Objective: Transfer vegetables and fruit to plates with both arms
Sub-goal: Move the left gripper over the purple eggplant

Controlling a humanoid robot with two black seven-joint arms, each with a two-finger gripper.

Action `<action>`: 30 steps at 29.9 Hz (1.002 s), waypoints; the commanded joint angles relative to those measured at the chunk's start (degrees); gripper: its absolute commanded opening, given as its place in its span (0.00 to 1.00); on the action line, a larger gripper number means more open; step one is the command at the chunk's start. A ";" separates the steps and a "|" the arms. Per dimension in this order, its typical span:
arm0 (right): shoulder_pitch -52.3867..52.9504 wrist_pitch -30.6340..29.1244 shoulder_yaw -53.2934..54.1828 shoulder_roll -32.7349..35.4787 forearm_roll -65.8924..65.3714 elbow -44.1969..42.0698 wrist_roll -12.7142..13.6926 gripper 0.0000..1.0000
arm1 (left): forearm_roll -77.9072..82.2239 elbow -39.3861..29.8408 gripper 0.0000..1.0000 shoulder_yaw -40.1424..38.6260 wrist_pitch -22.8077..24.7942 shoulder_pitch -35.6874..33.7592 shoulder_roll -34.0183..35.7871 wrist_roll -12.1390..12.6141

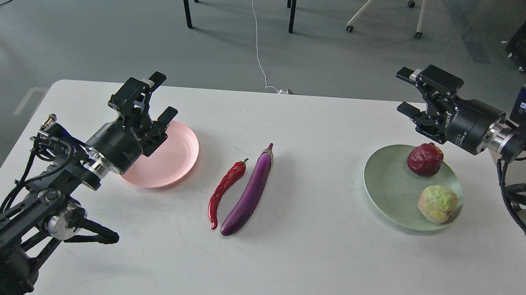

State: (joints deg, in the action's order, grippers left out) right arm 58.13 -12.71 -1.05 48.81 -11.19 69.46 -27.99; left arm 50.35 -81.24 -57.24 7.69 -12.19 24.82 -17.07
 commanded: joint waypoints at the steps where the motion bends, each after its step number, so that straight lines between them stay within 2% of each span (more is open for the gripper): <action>1: -6.88 -0.65 7.27 -2.04 9.77 -0.99 -0.01 0.96 | 5.45 -0.23 0.98 1.78 0.57 -0.47 -0.30 -0.07; 5: -12.33 -7.05 12.11 -7.05 15.93 -8.97 -0.01 0.96 | 13.35 -1.55 0.98 4.24 0.74 -0.82 -0.39 -0.16; 10: -17.52 -15.29 18.17 -11.63 18.22 -15.49 -0.01 0.96 | 34.25 -1.73 0.98 11.09 3.02 -5.38 0.40 -0.16; 16: -19.64 -15.29 21.35 -11.89 18.49 -18.92 -0.01 0.96 | 57.02 -0.76 0.98 20.32 9.87 -18.28 1.11 -0.16; 21: -19.64 -15.29 21.44 -11.81 18.49 -19.10 -0.01 0.96 | 61.10 1.43 0.98 26.73 17.96 -29.28 -0.38 0.54; 25: -19.64 -15.29 21.79 -11.63 18.49 -19.10 -0.01 0.96 | 61.10 3.72 0.97 35.34 19.03 -35.53 -1.18 1.33; 30: -19.64 -15.29 22.58 -11.28 18.49 -19.19 -0.01 0.96 | 60.22 6.79 0.96 37.91 20.31 -36.59 -3.46 5.46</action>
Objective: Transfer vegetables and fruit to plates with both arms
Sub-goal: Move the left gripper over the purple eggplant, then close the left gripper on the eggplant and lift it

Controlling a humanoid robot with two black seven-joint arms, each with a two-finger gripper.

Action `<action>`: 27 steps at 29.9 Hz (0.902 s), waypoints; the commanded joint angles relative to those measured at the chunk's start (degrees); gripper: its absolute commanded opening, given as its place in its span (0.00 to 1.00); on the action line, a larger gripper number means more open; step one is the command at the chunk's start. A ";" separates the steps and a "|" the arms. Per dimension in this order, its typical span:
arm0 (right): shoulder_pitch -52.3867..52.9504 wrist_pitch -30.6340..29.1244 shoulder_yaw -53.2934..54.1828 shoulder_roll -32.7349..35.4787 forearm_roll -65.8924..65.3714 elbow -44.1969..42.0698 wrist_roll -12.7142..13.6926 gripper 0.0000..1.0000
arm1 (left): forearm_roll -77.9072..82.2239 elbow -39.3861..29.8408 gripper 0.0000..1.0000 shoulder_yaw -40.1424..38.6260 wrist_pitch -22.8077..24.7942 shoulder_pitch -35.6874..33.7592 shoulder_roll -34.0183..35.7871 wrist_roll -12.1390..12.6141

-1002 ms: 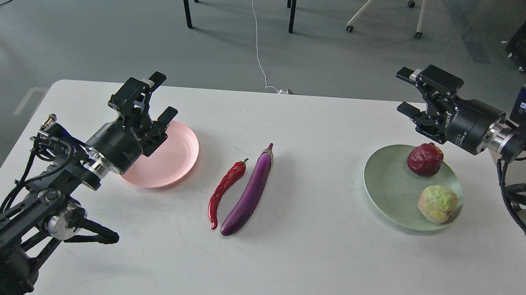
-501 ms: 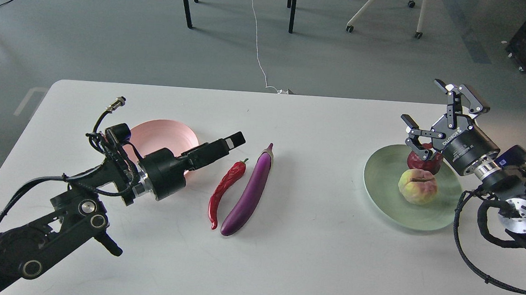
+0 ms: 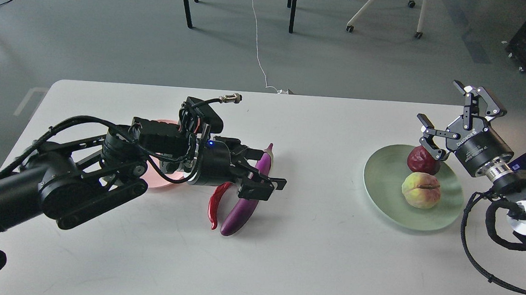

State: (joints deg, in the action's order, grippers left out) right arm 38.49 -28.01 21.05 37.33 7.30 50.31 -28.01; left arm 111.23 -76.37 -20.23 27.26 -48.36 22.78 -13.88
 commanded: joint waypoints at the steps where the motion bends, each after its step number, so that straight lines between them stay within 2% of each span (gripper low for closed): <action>1: 0.01 0.01 0.48 0.29 0.00 -0.04 0.01 0.96 | -0.57 2.45 0.96 0.89 0.74 -0.33 -1.86 2.89; 4: 0.01 0.01 0.48 0.29 0.00 -0.04 0.01 0.96 | -0.66 3.16 0.96 0.89 0.74 -0.24 -2.30 5.26; 8: 0.01 0.01 0.48 0.20 0.00 -0.13 0.01 0.96 | -1.36 3.25 0.96 0.89 0.74 0.28 -3.88 10.09; 13: 0.01 0.01 0.92 -0.06 0.00 -0.13 0.01 0.96 | -6.02 3.25 0.96 0.89 0.74 1.78 -5.11 13.96; 27: 0.01 0.01 0.92 0.03 -0.09 -0.13 0.01 0.96 | -5.32 4.30 0.96 0.89 0.74 6.17 -5.38 15.20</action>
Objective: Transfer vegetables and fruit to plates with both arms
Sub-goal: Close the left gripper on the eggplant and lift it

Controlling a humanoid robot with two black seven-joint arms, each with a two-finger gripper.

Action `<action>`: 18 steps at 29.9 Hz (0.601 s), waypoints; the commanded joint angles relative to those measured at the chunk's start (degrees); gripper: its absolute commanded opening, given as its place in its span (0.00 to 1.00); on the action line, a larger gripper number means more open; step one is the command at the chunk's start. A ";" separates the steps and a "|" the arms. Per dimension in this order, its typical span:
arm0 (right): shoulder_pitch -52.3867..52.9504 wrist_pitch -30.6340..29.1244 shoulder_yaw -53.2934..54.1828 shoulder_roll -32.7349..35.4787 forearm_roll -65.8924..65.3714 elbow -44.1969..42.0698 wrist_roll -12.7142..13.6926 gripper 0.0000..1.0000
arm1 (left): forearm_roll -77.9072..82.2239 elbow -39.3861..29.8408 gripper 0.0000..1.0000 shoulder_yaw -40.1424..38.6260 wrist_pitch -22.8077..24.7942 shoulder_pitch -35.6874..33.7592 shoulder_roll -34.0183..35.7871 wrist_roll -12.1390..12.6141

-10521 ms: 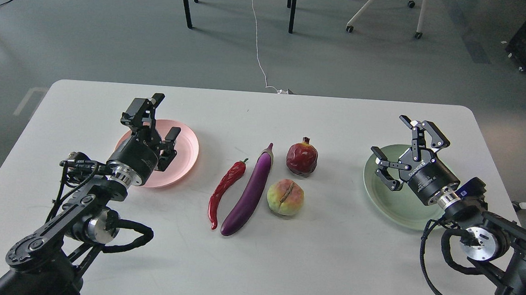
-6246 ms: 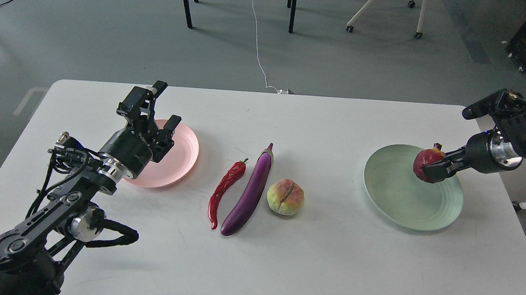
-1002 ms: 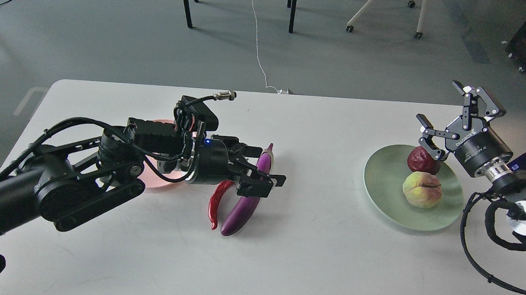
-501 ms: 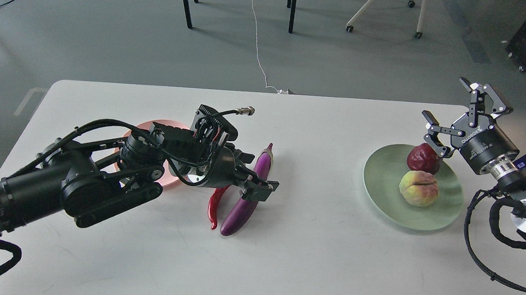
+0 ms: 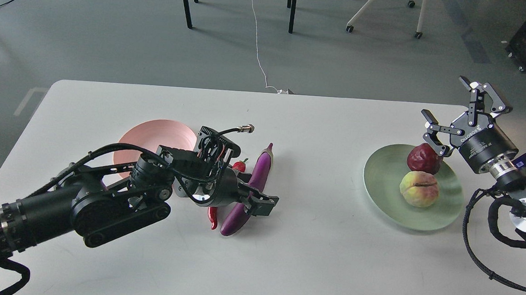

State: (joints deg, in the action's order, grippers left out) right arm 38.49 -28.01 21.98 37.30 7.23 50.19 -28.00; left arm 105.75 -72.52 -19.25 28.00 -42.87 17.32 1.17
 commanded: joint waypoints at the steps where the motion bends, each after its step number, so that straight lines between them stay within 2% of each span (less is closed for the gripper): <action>1: 0.01 0.01 0.00 -0.03 -0.02 0.00 0.00 0.96 | 0.16 0.71 0.96 -0.08 0.00 0.85 0.09 0.15; 9: 0.01 0.01 0.08 -0.20 -0.02 0.00 0.00 0.96 | 0.16 0.97 0.96 0.00 0.00 0.94 0.17 0.59; 11: 0.01 0.01 0.09 -0.21 -0.02 0.00 0.00 0.96 | 0.16 0.97 0.93 0.00 0.00 1.03 0.17 0.85; 13: 0.01 0.01 0.09 -0.12 -0.02 0.00 0.00 0.96 | -0.10 0.97 0.86 -0.08 0.00 1.03 0.17 1.47; 15: 0.01 0.01 0.17 -0.12 -0.02 0.00 0.00 0.96 | -0.37 0.97 0.74 -0.08 0.00 1.03 0.09 2.08; 16: 0.01 0.01 0.09 -0.12 -0.02 0.00 0.00 0.96 | -0.37 0.97 0.67 -0.08 0.00 1.03 0.09 2.69; 18: 0.01 0.01 0.17 -0.21 -0.02 0.00 0.00 0.96 | -0.37 0.97 0.60 -0.08 0.00 1.47 0.09 4.45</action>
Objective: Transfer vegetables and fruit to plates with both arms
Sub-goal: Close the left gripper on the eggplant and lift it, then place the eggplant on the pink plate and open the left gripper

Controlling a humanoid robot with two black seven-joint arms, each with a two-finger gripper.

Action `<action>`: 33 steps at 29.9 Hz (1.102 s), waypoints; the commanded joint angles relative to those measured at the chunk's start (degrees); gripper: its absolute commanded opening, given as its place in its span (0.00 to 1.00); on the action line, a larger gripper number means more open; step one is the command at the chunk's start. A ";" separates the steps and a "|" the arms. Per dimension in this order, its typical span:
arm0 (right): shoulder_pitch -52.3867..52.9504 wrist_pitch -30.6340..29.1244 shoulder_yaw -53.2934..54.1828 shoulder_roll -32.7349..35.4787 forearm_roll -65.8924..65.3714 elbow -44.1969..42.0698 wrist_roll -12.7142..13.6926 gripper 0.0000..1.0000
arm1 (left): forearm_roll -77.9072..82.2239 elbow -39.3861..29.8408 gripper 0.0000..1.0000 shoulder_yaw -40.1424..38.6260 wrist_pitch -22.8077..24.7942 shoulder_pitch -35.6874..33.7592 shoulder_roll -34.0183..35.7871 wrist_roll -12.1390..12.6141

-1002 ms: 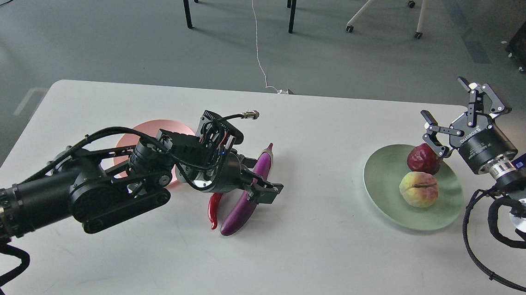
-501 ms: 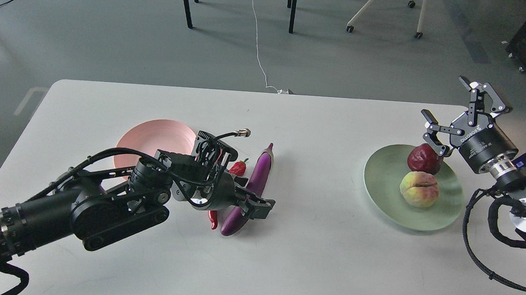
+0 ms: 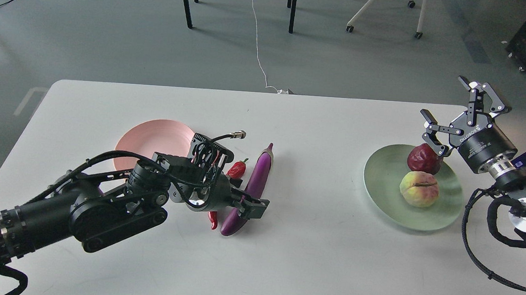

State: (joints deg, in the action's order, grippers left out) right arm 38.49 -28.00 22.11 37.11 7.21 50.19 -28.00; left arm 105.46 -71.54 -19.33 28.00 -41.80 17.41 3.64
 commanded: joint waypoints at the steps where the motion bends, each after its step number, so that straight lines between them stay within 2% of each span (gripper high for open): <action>1: 0.00 0.00 0.04 -0.02 -0.01 0.00 0.00 0.96 | -0.08 0.00 0.57 0.00 0.00 0.66 -0.10 2.68; 3: 0.00 0.00 0.13 -0.02 -0.01 0.00 0.00 0.96 | -0.17 0.00 0.50 0.00 0.00 1.10 -0.10 3.83; 5: 0.00 0.00 0.13 -0.02 -0.01 0.00 0.00 0.96 | -0.26 -0.09 0.35 -0.09 0.00 1.19 -0.19 4.62; 6: 0.00 0.00 0.04 -0.02 -0.01 0.00 0.00 0.96 | -0.26 -0.09 0.33 -0.18 0.00 1.28 -0.36 5.23; 11: 0.00 0.00 0.13 0.15 -0.01 0.00 0.00 0.96 | -2.62 -1.40 0.27 -0.53 0.00 1.28 -0.80 8.31; 18: 0.09 0.00 0.13 0.50 -0.01 0.00 0.00 0.96 | -10.18 -9.40 0.27 -1.15 0.00 0.40 -0.80 11.91; 22: 0.09 0.00 0.13 0.50 -0.01 0.00 0.00 0.96 | -13.53 -11.51 0.27 -3.77 0.00 -1.00 0.34 12.18; 25: 0.18 0.00 0.13 0.59 -0.01 0.00 0.00 0.96 | -13.79 -11.60 0.27 -7.99 0.00 -0.83 4.98 11.31; 27: 0.18 0.00 0.04 0.77 -0.01 0.00 0.00 0.96 | -13.97 -11.60 0.27 -9.23 0.00 -0.66 9.20 9.82; 33: 0.09 0.00 0.22 0.77 -0.09 0.00 0.00 0.96 | -15.03 -7.48 0.29 -8.36 0.00 0.13 21.86 0.86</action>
State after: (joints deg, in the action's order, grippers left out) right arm 38.66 -28.00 22.22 37.94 7.20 50.19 -28.00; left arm 90.50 -81.68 -28.30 28.00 -42.22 33.93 8.35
